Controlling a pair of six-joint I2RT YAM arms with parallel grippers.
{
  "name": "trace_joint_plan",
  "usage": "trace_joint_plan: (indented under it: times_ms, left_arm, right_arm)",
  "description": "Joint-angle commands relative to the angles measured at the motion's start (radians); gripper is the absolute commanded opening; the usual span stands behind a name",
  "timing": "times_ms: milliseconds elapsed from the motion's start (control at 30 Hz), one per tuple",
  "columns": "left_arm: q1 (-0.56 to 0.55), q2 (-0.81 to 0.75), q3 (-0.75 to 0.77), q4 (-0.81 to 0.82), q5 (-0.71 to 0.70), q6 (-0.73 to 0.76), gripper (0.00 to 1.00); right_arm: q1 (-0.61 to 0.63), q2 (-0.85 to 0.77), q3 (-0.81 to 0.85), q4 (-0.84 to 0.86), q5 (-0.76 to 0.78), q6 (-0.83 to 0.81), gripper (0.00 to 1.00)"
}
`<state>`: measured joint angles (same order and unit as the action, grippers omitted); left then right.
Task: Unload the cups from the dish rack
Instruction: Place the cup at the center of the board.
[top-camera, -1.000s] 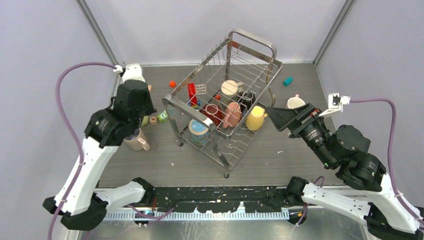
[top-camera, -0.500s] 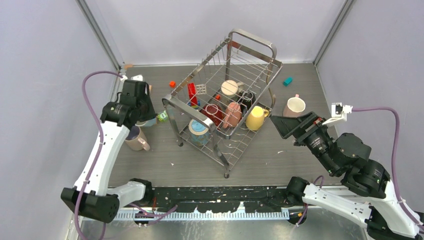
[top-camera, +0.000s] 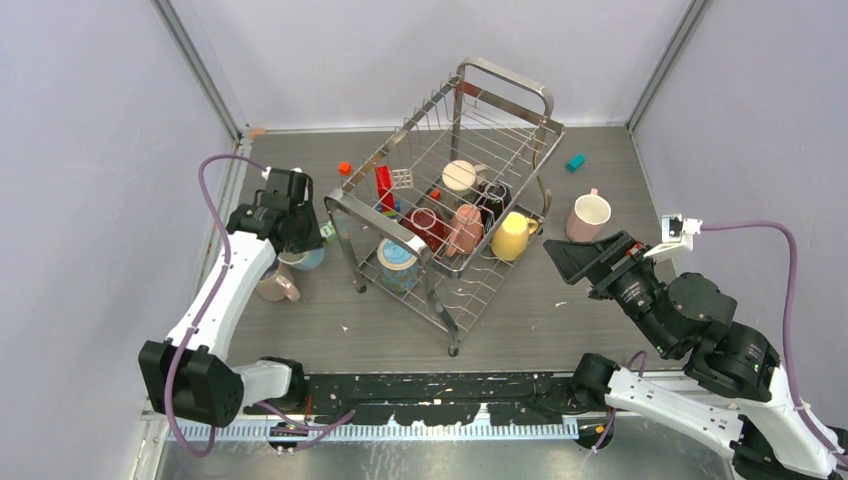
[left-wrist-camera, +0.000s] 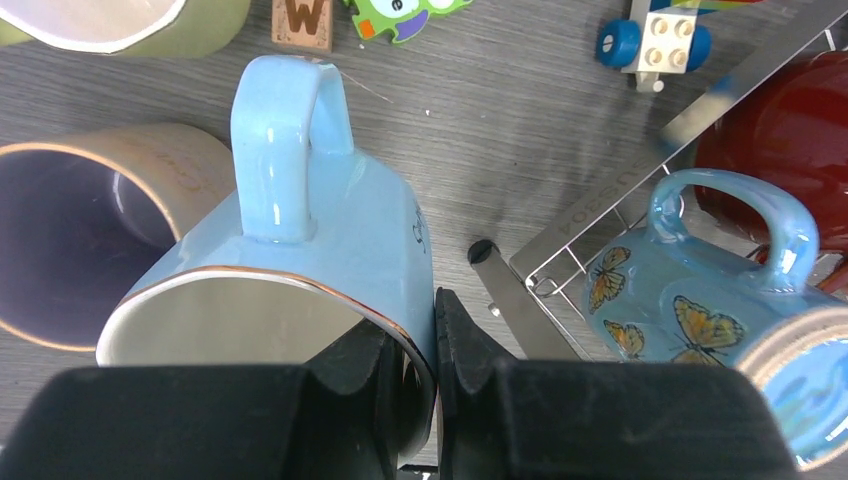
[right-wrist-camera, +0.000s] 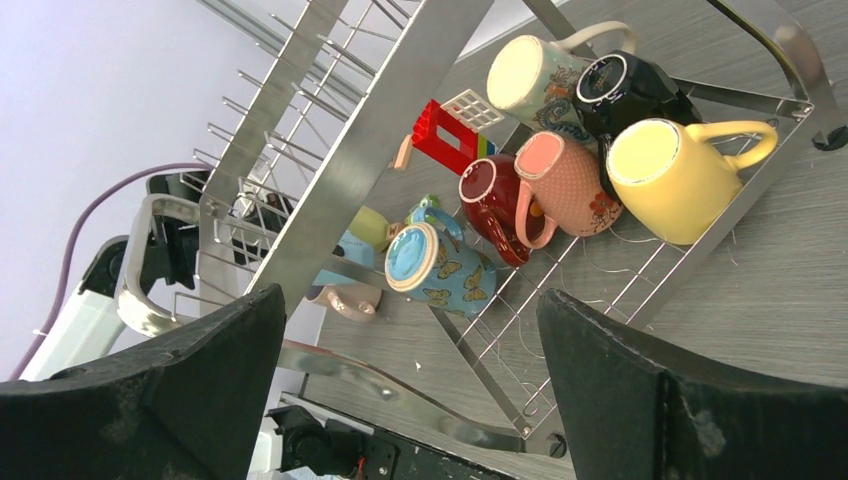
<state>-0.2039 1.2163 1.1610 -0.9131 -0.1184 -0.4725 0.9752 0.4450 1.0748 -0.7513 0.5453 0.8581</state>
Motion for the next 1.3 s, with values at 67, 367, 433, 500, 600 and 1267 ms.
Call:
trace_joint_plan:
  times_ms: [67, 367, 433, 500, 600, 1267]
  left_arm:
    - [0.018, 0.004, -0.060, 0.142, 0.021, -0.009, 0.00]
    - [0.025, 0.055, -0.136, 0.207, 0.045, -0.026, 0.00]
    - [0.026, 0.071, -0.147, 0.216, 0.045, -0.030, 0.00]
    - [0.027, 0.087, -0.152, 0.219, 0.041, -0.030, 0.00]
    - [0.027, 0.107, -0.164, 0.225, 0.035, -0.031, 0.00]
    - [0.027, 0.145, -0.181, 0.234, 0.048, -0.041, 0.24]
  right_arm:
    - [0.005, -0.032, -0.022, -0.016, 0.034, 0.030, 1.00]
    - [0.004, -0.053, -0.048, -0.034, 0.035, 0.056, 1.00]
    - [0.004, -0.057, -0.052, -0.037, 0.035, 0.057, 1.00]
    - [0.004, -0.060, -0.055, -0.041, 0.035, 0.062, 1.00]
    - [0.004, -0.064, -0.063, -0.044, 0.036, 0.068, 1.00]
    - [0.004, -0.058, -0.104, -0.035, 0.026, 0.089, 1.00]
